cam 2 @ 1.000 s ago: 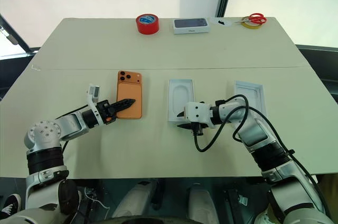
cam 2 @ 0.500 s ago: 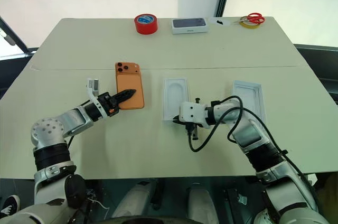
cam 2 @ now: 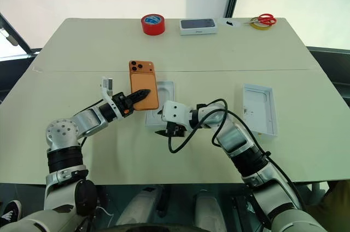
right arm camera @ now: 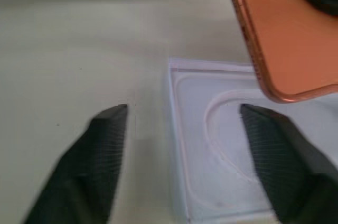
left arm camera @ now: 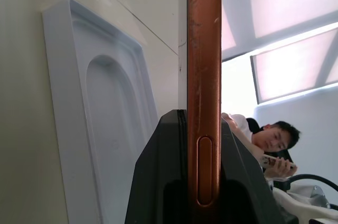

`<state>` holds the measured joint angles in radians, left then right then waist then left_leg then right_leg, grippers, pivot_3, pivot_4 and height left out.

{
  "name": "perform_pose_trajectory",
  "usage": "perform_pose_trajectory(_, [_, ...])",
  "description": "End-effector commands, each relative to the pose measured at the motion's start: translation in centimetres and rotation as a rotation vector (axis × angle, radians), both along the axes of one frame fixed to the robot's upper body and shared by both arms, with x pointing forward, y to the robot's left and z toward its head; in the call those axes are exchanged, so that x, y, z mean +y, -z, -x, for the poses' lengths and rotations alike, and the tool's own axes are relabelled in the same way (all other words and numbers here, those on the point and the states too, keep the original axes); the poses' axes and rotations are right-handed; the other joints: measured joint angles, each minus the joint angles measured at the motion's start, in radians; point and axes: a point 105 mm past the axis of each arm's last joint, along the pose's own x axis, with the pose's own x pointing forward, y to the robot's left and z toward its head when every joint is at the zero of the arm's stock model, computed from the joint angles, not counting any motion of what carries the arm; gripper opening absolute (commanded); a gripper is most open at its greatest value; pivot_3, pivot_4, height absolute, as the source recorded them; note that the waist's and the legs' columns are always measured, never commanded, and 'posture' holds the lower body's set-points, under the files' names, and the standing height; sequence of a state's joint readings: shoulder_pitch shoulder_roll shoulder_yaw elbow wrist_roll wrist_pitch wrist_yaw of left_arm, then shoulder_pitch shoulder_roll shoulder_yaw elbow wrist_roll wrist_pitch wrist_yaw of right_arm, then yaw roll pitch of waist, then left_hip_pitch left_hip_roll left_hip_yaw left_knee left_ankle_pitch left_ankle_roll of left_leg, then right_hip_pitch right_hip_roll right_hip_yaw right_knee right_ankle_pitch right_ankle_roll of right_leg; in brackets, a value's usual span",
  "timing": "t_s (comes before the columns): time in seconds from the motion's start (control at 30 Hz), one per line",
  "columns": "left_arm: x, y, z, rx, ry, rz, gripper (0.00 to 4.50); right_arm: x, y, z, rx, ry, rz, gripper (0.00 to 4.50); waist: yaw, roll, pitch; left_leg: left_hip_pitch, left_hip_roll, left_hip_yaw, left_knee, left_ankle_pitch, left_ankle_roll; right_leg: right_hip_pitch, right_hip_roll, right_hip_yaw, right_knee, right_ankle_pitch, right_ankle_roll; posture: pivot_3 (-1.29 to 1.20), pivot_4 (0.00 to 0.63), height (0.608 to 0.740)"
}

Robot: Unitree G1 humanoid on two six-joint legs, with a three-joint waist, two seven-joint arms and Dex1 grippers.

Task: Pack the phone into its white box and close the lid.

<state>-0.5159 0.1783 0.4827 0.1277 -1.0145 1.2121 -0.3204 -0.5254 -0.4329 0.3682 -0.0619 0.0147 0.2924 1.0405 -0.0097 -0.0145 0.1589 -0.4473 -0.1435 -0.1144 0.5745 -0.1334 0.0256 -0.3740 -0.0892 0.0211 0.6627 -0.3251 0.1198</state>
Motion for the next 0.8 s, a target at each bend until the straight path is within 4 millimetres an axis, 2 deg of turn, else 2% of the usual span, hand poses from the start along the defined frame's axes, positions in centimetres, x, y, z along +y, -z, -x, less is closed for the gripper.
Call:
perform_pose_trajectory(0.03, [-0.5, -1.4, 0.5, -0.064, 0.034, 0.025, 0.00, -2.6, -2.7, 0.0, -0.027, 0.003, -0.051, 4.08, 0.002, 0.000, 0.000, 0.000, 0.000, 0.000, 0.000, 0.000, 0.000, 0.000, 0.000, 0.000, 0.000, 0.000, 0.000, 0.00, 0.150, 0.736])
perform_pose_trajectory(0.13, [-1.2, -1.0, 0.6, -0.052, 0.048, 0.024, 0.00, -6.1, -2.3, -1.6, -0.042, 0.084, 0.018, 4.08, 0.003, 0.000, 0.000, -0.001, 0.000, 0.000, 0.000, 0.000, 0.001, 0.000, 0.000, 0.000, -0.001, 0.000, 0.000, 0.00, 0.150, 0.736])
perform_pose_trajectory(0.23, [-1.7, -0.7, 0.6, -0.042, 0.057, 0.018, 0.00, -7.8, -2.5, -2.9, -0.051, 0.135, 0.012, 4.08, 0.001, -0.001, 0.000, -0.001, 0.000, 0.000, 0.000, 0.000, 0.001, 0.001, -0.001, -0.001, -0.001, 0.000, 0.000, 0.00, 0.150, 0.736])
perform_pose_trajectory(0.33, [-2.1, -0.3, 0.6, -0.021, 0.067, 0.015, 0.00, -8.2, -2.7, -3.3, -0.065, 0.147, 0.013, 4.08, -0.006, 0.000, 0.001, -0.001, 0.000, 0.000, 0.000, 0.000, 0.001, 0.000, 0.000, 0.000, -0.001, 0.000, 0.000, 0.00, 0.150, 0.736])
perform_pose_trajectory(0.67, [-3.1, 0.7, 0.8, 0.046, 0.122, 0.001, 0.00, -7.6, -2.6, -3.6, -0.102, 0.151, 0.009, 4.08, 0.003, -0.001, 0.001, -0.002, 0.000, 0.000, 0.001, 0.000, 0.001, 0.000, 0.000, -0.001, -0.001, 0.000, 0.000, 0.00, 0.150, 0.736])
perform_pose_trajectory(0.73, [-3.3, 0.6, 0.9, 0.044, 0.139, 0.006, 0.99, -7.6, -2.6, -3.7, -0.103, 0.158, 0.010, 4.15, 0.002, -0.001, 0.001, -0.002, 0.000, 0.000, 0.001, 0.000, 0.001, 0.000, 0.000, -0.001, -0.001, 0.000, 0.000, 0.00, 0.150, 0.736])
perform_pose_trajectory(0.77, [-3.2, 0.7, 0.9, 0.048, 0.142, -0.007, 1.25, -7.6, -2.6, -3.6, -0.100, 0.158, 0.009, 4.15, 0.002, -0.001, 0.001, -0.002, 0.000, 0.000, 0.001, 0.000, 0.001, 0.000, 0.000, -0.001, -0.001, 0.000, 0.000, 0.00, 0.150, 0.736])
perform_pose_trajectory(0.8, [-3.1, 0.7, 0.9, 0.051, 0.143, -0.018, 1.73, -7.6, -2.6, -3.6, -0.098, 0.157, 0.008, 4.15, 0.001, -0.001, 0.001, -0.002, 0.000, 0.000, 0.001, 0.000, 0.001, 0.000, 0.000, -0.001, -0.001, 0.000, 0.000, 0.00, 0.150, 0.736])
